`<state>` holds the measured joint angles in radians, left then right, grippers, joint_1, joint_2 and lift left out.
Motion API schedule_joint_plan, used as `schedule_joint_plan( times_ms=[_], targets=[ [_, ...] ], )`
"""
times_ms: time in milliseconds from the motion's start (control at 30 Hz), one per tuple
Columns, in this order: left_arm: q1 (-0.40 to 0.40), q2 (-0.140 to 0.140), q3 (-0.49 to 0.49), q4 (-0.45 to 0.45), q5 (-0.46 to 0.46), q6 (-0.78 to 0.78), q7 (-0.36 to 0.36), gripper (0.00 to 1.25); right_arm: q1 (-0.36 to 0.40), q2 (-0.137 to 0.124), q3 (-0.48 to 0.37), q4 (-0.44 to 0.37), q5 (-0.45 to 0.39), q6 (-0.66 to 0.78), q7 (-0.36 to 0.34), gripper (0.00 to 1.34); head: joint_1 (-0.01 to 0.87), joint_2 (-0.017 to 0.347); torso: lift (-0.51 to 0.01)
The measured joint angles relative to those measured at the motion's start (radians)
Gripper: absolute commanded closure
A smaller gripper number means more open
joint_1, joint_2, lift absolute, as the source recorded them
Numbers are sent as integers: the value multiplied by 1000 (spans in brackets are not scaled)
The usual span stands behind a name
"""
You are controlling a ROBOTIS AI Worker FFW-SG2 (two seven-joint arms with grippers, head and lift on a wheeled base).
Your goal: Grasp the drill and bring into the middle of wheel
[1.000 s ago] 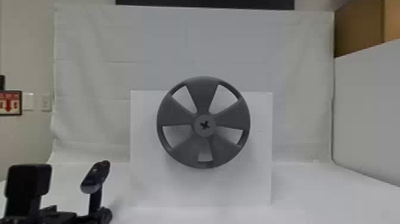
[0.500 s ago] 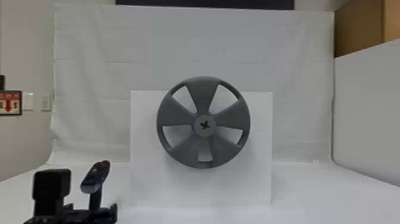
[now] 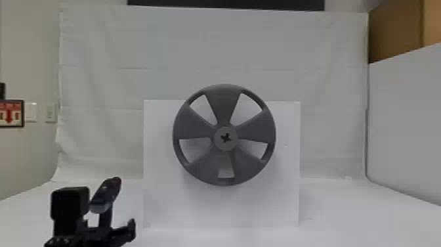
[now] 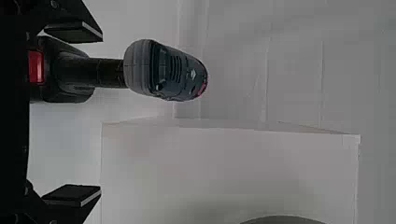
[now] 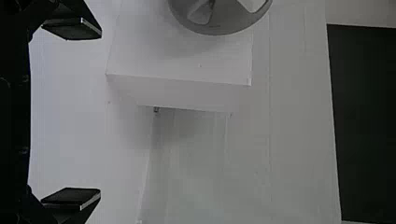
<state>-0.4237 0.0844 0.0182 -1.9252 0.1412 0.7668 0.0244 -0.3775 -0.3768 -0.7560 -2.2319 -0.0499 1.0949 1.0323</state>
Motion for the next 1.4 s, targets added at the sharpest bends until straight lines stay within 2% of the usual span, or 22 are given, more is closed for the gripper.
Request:
schedule_joint_plan(
  times_ms=[367,1400],
  targets=[
    [-40,-2,0,124,-11,-76,8,156,0,-6,7,0,-1,6,0,110,0,0,-406],
    [-119,-3,-17,310,-48,-190,81,159,5,-11,20,0,6,17,0,110,0,0,-406]
  ],
)
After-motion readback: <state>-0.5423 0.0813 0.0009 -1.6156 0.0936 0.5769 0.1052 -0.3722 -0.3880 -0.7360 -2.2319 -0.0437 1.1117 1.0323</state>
